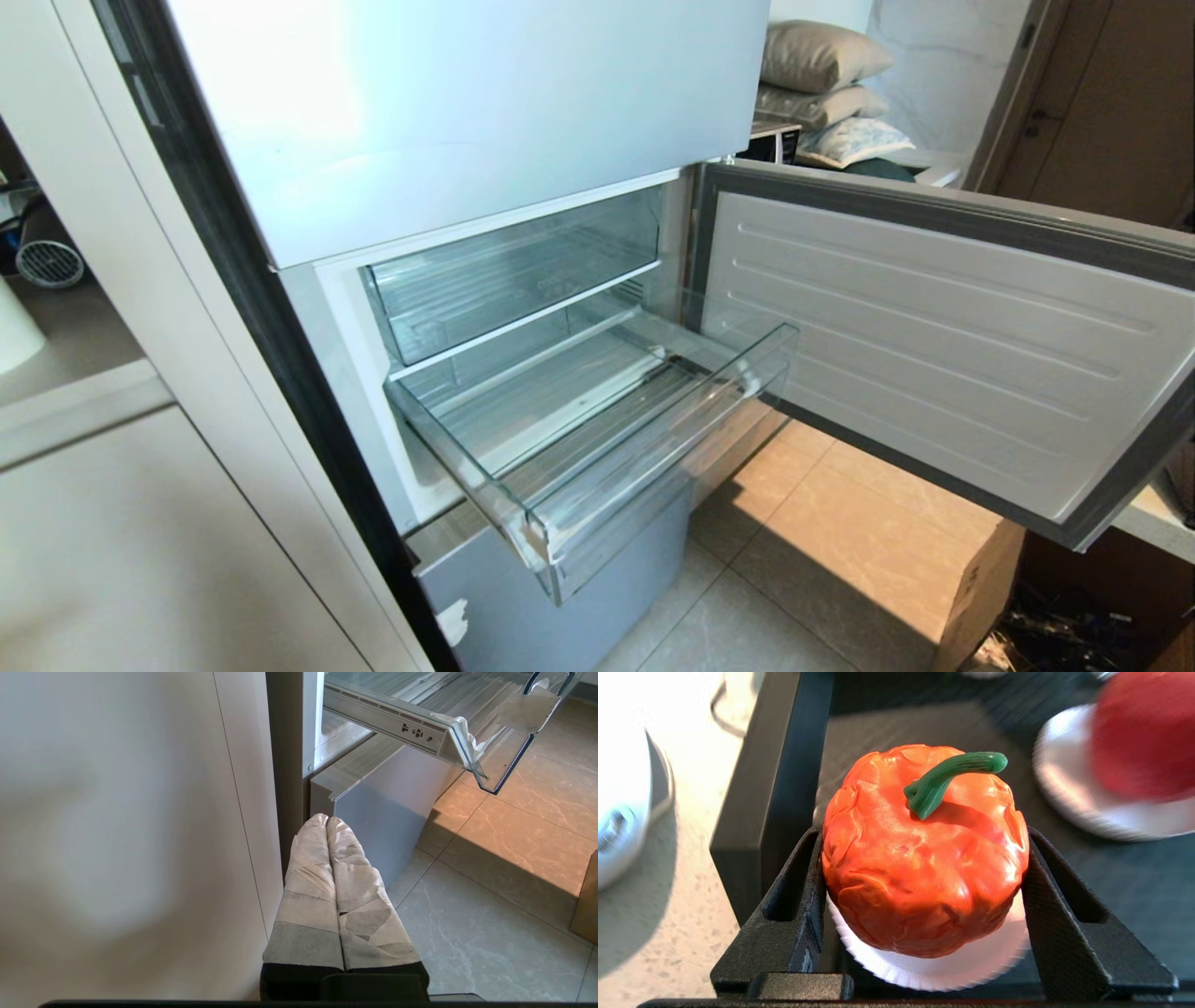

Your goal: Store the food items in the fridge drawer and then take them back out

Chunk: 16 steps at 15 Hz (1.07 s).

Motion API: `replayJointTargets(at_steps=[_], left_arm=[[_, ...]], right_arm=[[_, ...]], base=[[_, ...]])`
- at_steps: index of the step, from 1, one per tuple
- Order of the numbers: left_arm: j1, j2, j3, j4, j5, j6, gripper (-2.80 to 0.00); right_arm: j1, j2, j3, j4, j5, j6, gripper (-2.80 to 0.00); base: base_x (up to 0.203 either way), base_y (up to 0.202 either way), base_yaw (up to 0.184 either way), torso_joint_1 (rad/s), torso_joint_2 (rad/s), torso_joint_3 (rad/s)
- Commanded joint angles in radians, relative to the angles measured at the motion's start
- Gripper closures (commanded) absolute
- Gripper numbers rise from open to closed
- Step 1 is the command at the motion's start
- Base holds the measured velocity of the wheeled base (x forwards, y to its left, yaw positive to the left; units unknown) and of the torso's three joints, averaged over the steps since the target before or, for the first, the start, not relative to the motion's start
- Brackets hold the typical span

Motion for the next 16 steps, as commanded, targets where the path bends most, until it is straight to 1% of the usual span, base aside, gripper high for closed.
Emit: replayJointTargets(at_steps=[1,4,6,8,10,11,12,13,14,15,16], left_arm=[[0.000,0.001,0.000,0.001,0.001,0.000,0.00],[-0.001,0.000,0.000,0.001,0.001,0.000,0.00],[0.000,0.001,0.000,0.001,0.001,-0.002,0.00],[0.000,0.000,0.000,0.001,0.001,0.000,0.00],[0.000,0.000,0.000,0.001,0.001,-0.001,0.00],[0.000,0.000,0.000,0.001,0.001,-0.001,0.00],[-0.001,0.001,0.000,0.001,0.001,0.000,0.00],[0.000,0.001,0.000,0.001,0.001,0.000,0.00],[0.000,0.001,0.000,0.001,0.001,0.000,0.00],[0.000,0.001,0.000,0.001,0.001,-0.001,0.00],[0.000,0.000,0.000,0.001,0.001,0.000,0.00]], right_arm=[[-0.014,-0.107,0.024,-0.004,0.000,0.000,0.00],[-0.037,-0.294,0.127,-0.002,0.002,-0.006,0.00],[-0.048,-0.463,0.249,0.012,0.003,-0.016,0.00],[-0.053,-0.684,0.397,0.057,0.011,-0.036,0.00],[-0.036,-0.923,0.520,0.137,0.059,-0.049,0.00],[-0.010,-1.043,0.575,0.195,0.091,-0.053,0.00],[0.041,-1.165,0.620,0.265,0.118,-0.056,0.00],[0.132,-1.290,0.665,0.350,0.141,-0.059,0.00],[0.267,-1.386,0.706,0.436,0.158,-0.061,0.00],[0.421,-1.482,0.745,0.523,0.170,-0.062,0.00],[0.539,-1.600,0.782,0.608,0.179,-0.066,0.00]], base=[[0.000,0.000,0.000,0.000,0.00,0.000],[0.000,0.000,0.000,0.000,0.00,0.000],[0.000,0.000,0.000,0.000,0.00,0.000],[0.000,0.000,0.000,0.000,0.00,0.000],[0.000,0.000,0.000,0.000,0.00,0.000],[0.000,0.000,0.000,0.000,0.00,0.000],[0.000,0.000,0.000,0.000,0.00,0.000],[0.000,0.000,0.000,0.000,0.00,0.000],[0.000,0.000,0.000,0.000,0.00,0.000],[0.000,0.000,0.000,0.000,0.00,0.000],[0.000,0.000,0.000,0.000,0.00,0.000]])
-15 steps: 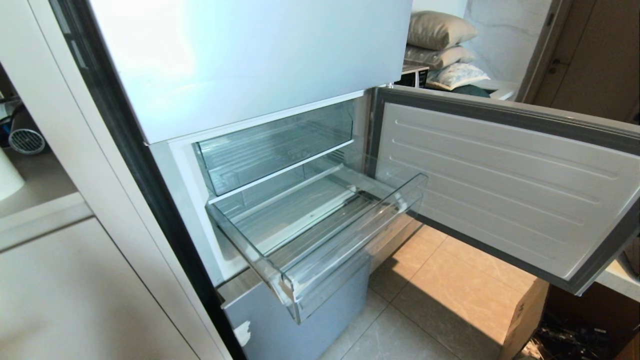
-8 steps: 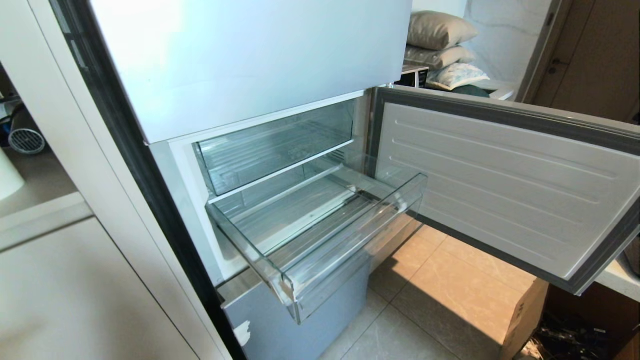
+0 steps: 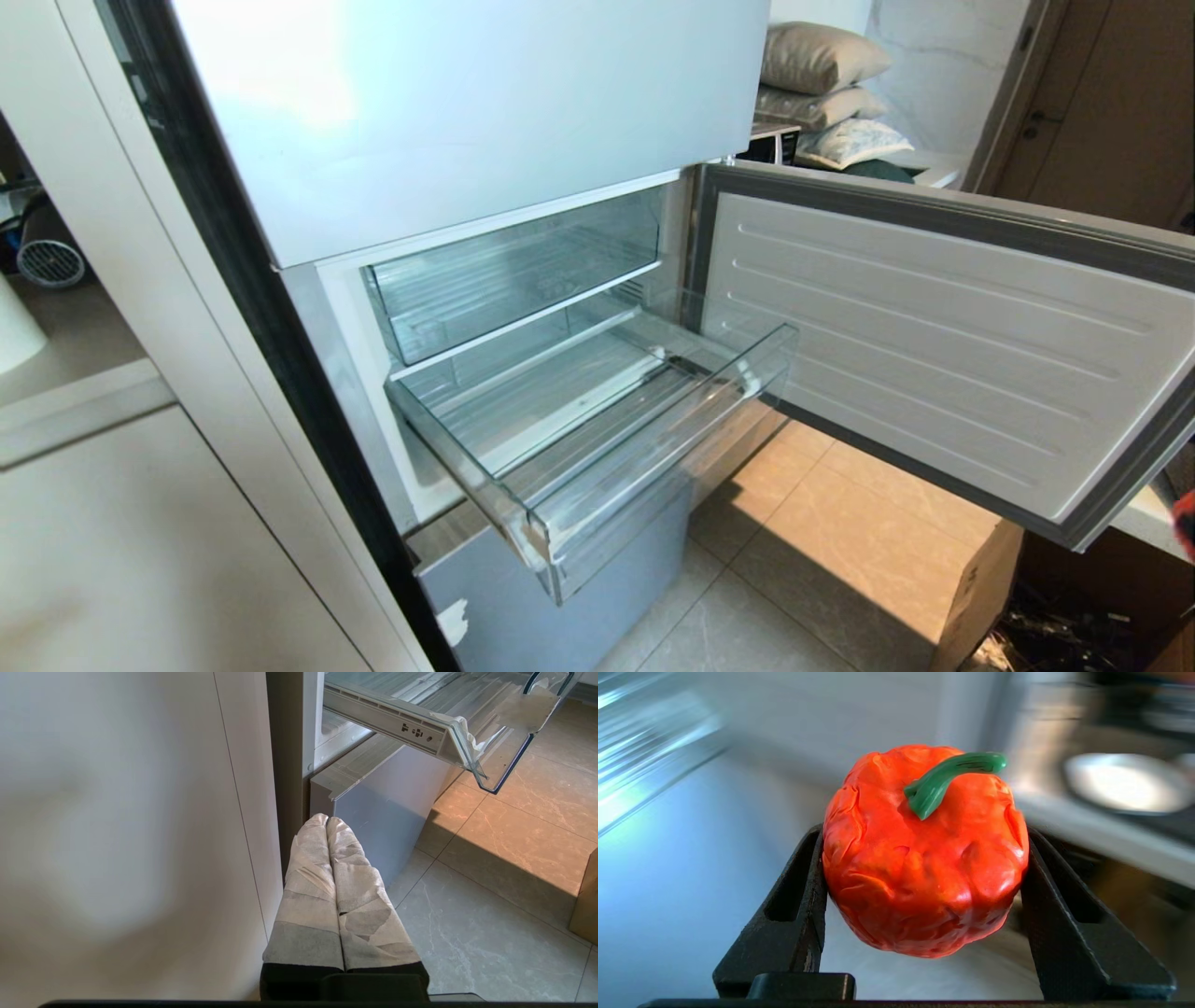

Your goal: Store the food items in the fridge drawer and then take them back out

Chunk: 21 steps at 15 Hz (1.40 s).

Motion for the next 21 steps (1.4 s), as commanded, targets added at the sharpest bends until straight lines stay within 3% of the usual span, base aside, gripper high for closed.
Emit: replayJointTargets(at_steps=[1,4,7,8,9,21], left_arm=[[-0.001,0.001,0.000,0.001,0.000,0.000,0.00],[0.001,0.000,0.000,0.001,0.001,-0.002,0.00],[-0.001,0.001,0.000,0.000,0.000,-0.002,0.00],[0.001,0.001,0.000,0.001,0.002,-0.002,0.00],[0.000,0.000,0.000,0.001,0.001,-0.002,0.00],[0.001,0.001,0.000,0.001,0.000,-0.002,0.00]], right_arm=[[0.193,-0.331,0.065,0.159,0.008,-0.004,0.00],[0.321,-0.642,0.109,0.364,0.017,-0.003,0.00],[0.365,-0.841,0.133,0.444,-0.028,-0.014,0.00],[0.373,-0.857,0.142,0.490,-0.114,-0.049,0.00],[0.376,-0.856,0.145,0.535,-0.137,-0.082,0.00],[0.378,-0.855,0.147,0.547,-0.123,-0.090,0.00]], base=[[0.000,0.000,0.000,0.000,0.00,0.000],[0.000,0.000,0.000,0.000,0.00,0.000],[0.000,0.000,0.000,0.000,0.00,0.000],[0.000,0.000,0.000,0.000,0.00,0.000],[0.000,0.000,0.000,0.000,0.00,0.000],[0.000,0.000,0.000,0.000,0.00,0.000]])
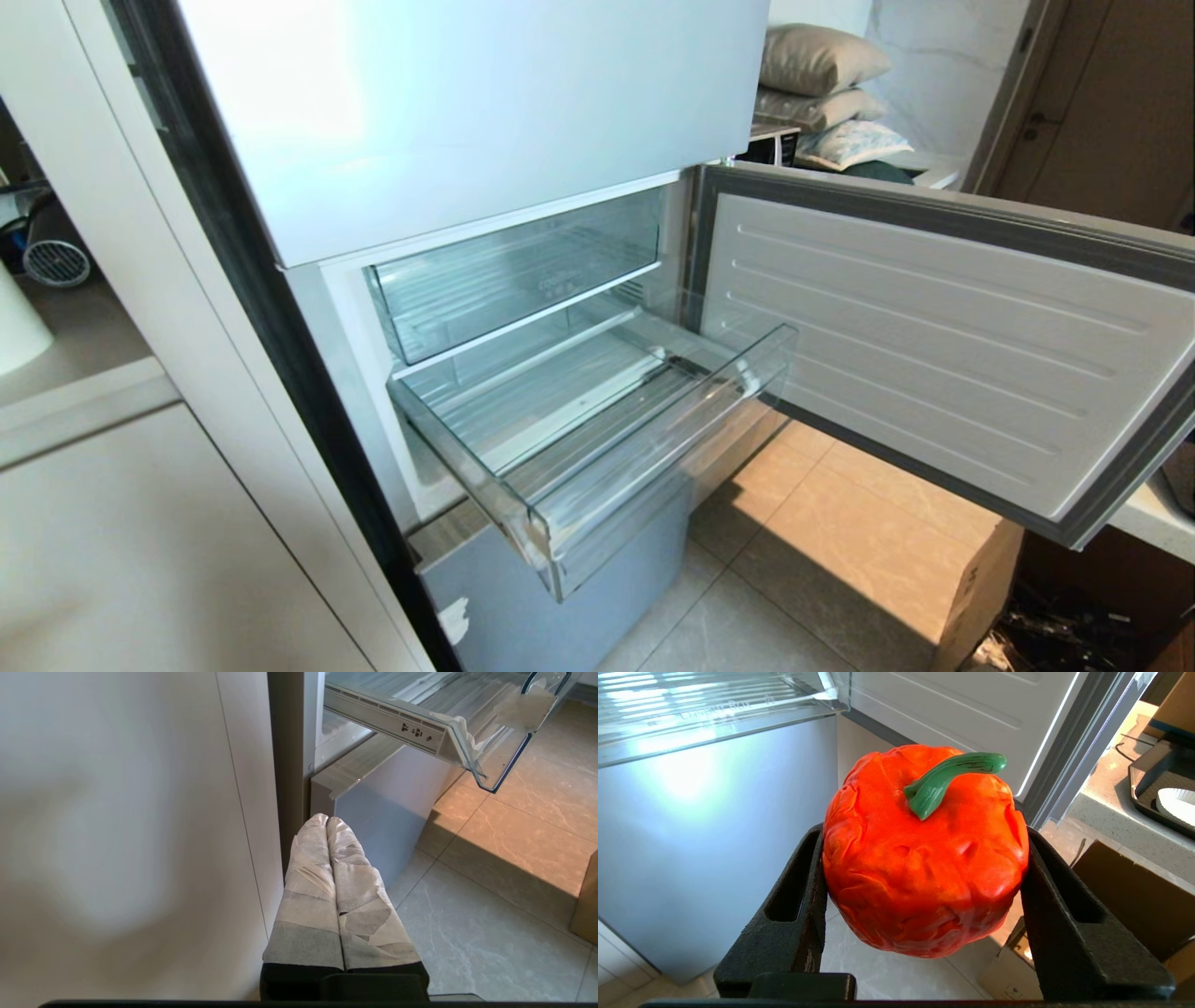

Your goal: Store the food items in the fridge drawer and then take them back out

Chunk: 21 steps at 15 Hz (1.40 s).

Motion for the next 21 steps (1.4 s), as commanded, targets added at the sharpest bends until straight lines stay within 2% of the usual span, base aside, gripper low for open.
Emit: replayJointTargets(at_steps=[1,16,19,21], left_arm=[[-0.001,0.001,0.000,0.001,0.000,0.000,0.00],[-0.001,0.000,0.000,0.001,0.000,0.000,0.00],[0.000,0.000,0.000,0.001,0.000,0.000,0.00],[-0.001,0.000,0.000,0.001,0.000,0.000,0.00]], right_arm=[[0.000,0.002,0.000,0.002,0.000,-0.001,0.00],[0.000,0.017,0.000,0.002,0.006,-0.001,0.00],[0.002,0.178,-0.002,-0.039,0.007,0.008,0.00],[0.005,0.350,-0.027,-0.177,0.005,0.017,0.00]], base=[[0.000,0.000,0.000,0.000,0.00,0.000],[0.001,-0.007,0.161,0.003,0.00,0.002],[-0.001,-0.001,0.026,0.001,0.00,0.000],[0.000,0.000,0.000,0.000,0.00,0.000]])
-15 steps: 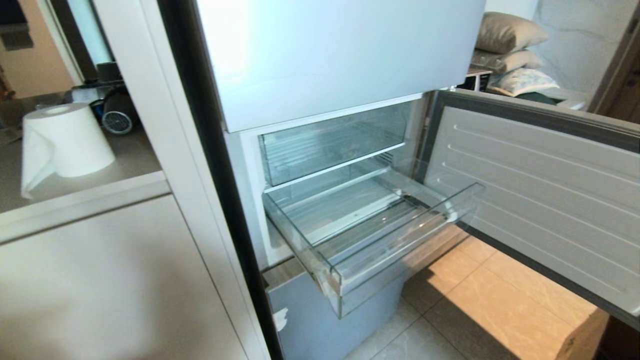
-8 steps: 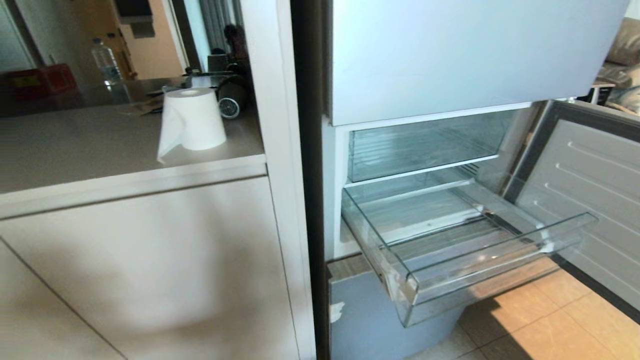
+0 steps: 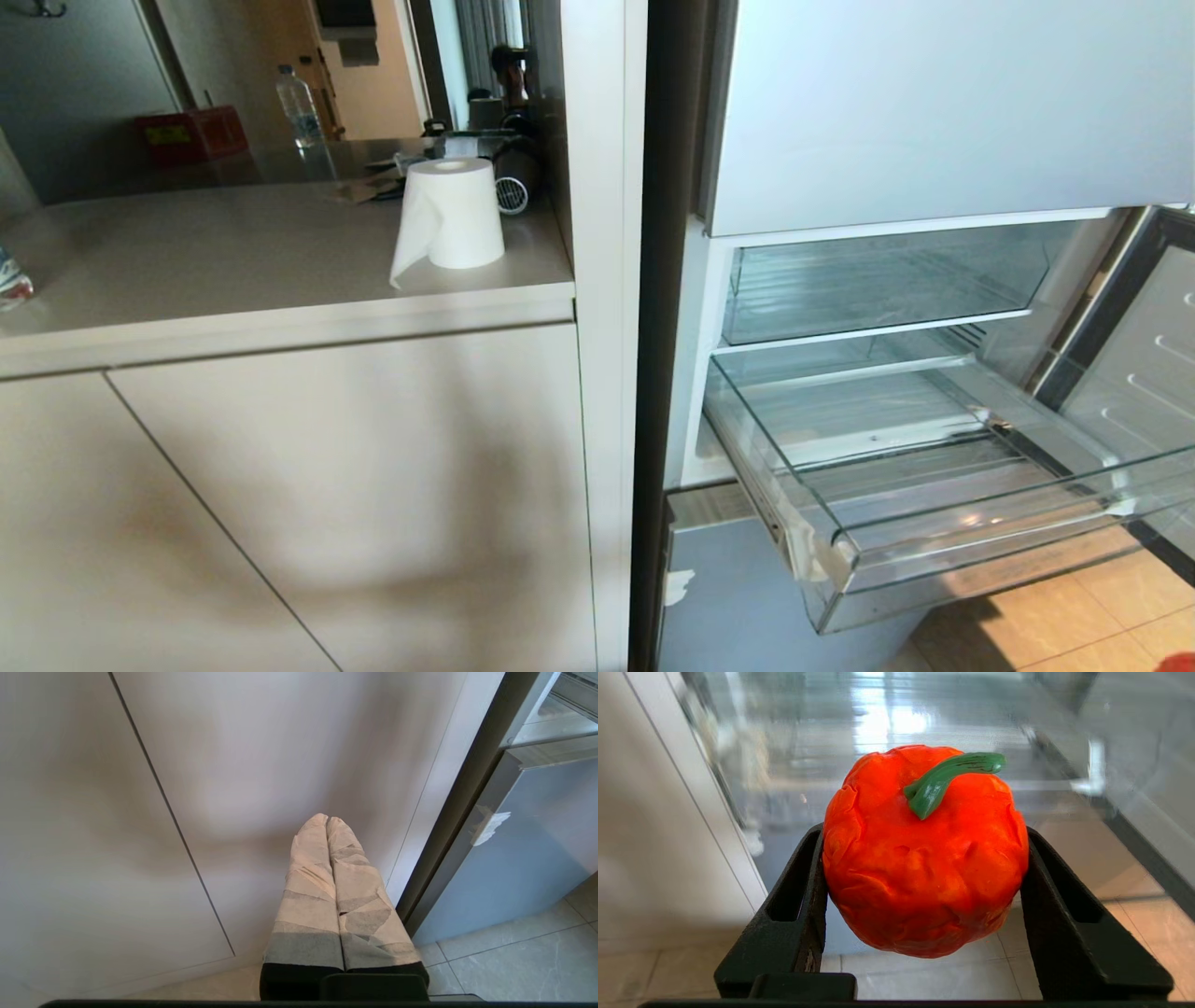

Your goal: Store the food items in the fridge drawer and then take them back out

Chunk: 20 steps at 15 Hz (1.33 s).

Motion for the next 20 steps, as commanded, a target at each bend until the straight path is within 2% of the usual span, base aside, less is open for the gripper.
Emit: replayJointTargets(at_steps=[1,4,8,12,17,20], left_arm=[[0.000,0.001,0.000,0.001,0.000,0.000,0.00],[0.000,0.000,0.000,0.001,0.000,0.000,0.00],[-0.001,0.000,0.000,0.001,0.000,0.000,0.00],[-0.001,0.001,0.000,0.001,0.001,0.000,0.00],[-0.001,0.001,0.000,0.001,0.000,0.000,0.00],[-0.001,0.001,0.000,0.001,0.000,0.000,0.00]], right_arm=[[0.006,0.224,-0.041,-0.100,0.000,0.005,0.00],[0.043,0.471,-0.201,-0.185,0.018,0.023,0.00],[0.064,0.809,-0.392,-0.207,0.088,0.038,0.00],[0.070,1.168,-0.591,-0.230,0.116,0.060,0.00],[0.096,1.526,-0.721,-0.405,0.116,0.096,0.00],[0.105,1.684,-0.816,-0.466,0.110,0.115,0.00]], base=[[0.000,0.000,0.000,0.000,0.00,0.000],[0.000,0.000,0.000,0.000,0.00,0.000],[0.000,0.000,0.000,0.000,0.00,0.000],[0.000,0.000,0.000,0.000,0.00,0.000],[0.000,0.000,0.000,0.000,0.00,0.000],[0.000,0.000,0.000,0.000,0.00,0.000]])
